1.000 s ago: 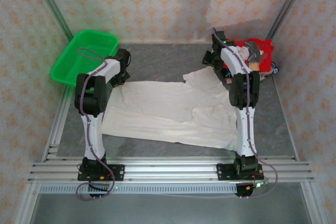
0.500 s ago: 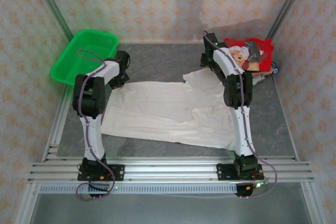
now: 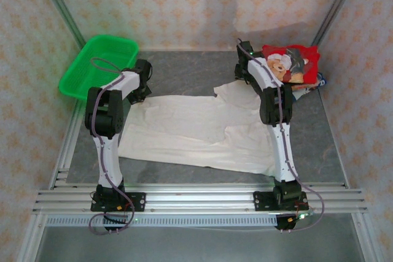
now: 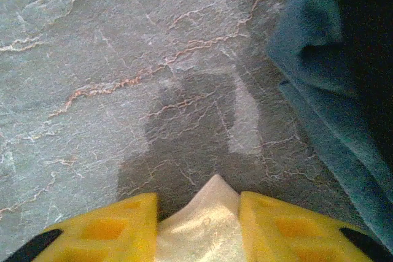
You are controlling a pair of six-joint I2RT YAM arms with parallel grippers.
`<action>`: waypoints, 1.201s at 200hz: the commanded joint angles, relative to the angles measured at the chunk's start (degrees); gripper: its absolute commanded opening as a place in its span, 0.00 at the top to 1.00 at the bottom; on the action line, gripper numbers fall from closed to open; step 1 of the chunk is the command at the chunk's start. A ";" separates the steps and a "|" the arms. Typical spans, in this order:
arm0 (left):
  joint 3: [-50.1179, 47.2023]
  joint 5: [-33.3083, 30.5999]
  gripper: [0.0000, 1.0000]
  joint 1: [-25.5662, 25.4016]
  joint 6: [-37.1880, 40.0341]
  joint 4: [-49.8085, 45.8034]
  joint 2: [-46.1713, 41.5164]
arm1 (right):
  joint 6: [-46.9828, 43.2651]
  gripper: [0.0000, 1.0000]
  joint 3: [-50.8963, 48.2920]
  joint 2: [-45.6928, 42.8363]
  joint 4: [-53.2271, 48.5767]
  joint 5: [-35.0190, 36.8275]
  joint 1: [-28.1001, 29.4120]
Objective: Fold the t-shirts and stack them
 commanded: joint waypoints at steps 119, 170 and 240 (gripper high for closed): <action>0.63 2.70 1.00 0.94 2.18 -4.43 -3.90 | 5.39 1.00 -4.72 -8.00 8.95 1.32 -1.21; 0.46 4.68 1.00 1.57 3.58 -4.47 -5.51 | 7.01 1.00 -15.74 -17.51 14.74 -0.65 -1.22; -0.17 6.29 1.00 2.72 5.16 -4.23 -6.76 | 7.71 1.00 -27.04 -26.10 19.26 -2.75 -1.12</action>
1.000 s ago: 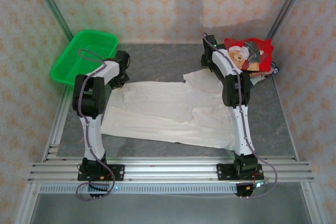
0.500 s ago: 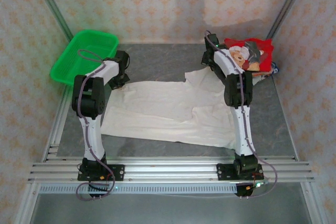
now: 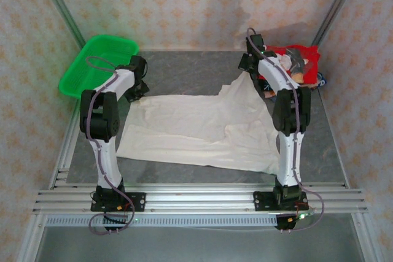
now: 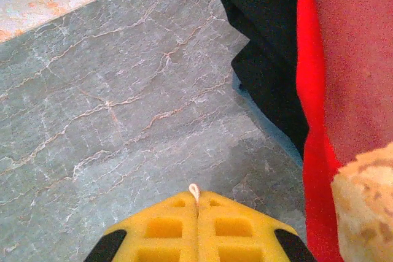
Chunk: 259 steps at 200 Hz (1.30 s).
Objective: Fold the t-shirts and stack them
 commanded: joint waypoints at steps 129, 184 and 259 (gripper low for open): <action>-0.66 -0.84 1.00 1.48 7.89 -2.04 -7.75 | -0.06 1.00 -20.05 -21.39 8.92 -1.07 -0.26; -3.13 -0.70 1.00 1.50 9.58 -0.42 -9.79 | 0.72 1.00 -26.85 -28.69 8.54 -1.51 -0.25; -8.12 -1.86 1.00 1.53 11.61 1.19 -16.09 | 5.16 1.00 -37.38 -39.94 4.42 -1.30 -0.24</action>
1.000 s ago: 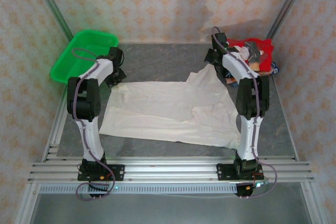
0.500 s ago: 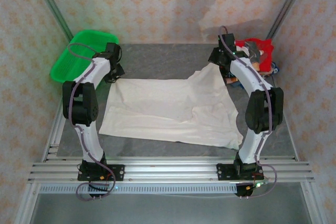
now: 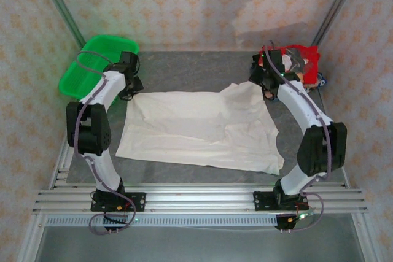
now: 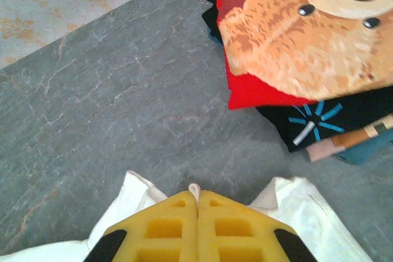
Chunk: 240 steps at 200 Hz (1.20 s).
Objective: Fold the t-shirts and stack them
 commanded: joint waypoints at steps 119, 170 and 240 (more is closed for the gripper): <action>-3.85 -8.39 1.00 0.63 7.48 0.98 -3.45 | 7.91 1.00 -19.52 -21.35 -9.72 3.19 -0.24; -8.91 -8.79 1.00 0.66 7.37 1.67 -6.85 | 10.53 1.00 -23.23 -26.18 -12.73 4.01 -0.29; -16.05 -10.93 1.00 0.58 4.32 0.23 -10.48 | 14.33 1.00 -29.20 -32.38 -16.95 3.19 -0.24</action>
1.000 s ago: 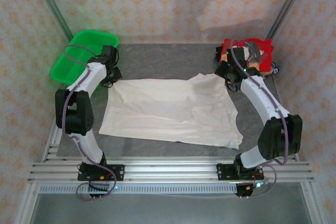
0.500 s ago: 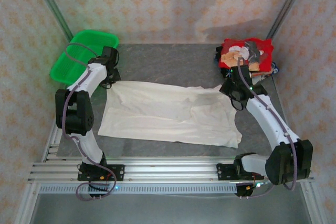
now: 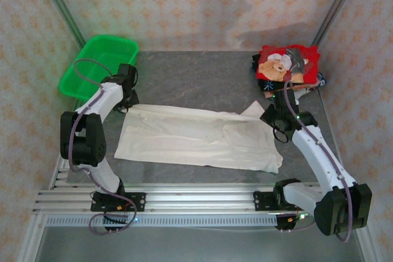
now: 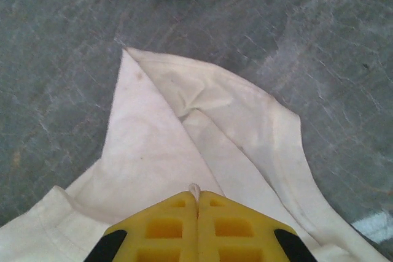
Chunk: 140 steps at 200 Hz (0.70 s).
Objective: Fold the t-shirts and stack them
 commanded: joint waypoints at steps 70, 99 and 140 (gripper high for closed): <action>-8.29 -4.21 1.00 0.47 -5.72 -1.96 -2.83 | 4.77 1.00 -6.37 -6.08 -7.26 0.56 -0.24; -10.21 -4.58 1.00 0.50 -6.81 -1.91 -2.57 | 4.91 1.00 -7.69 -6.31 -7.38 -0.14 -0.24; -12.76 -4.81 1.00 0.49 -7.90 -1.27 -1.52 | 5.40 1.00 -10.13 -6.30 -8.12 -1.41 -0.24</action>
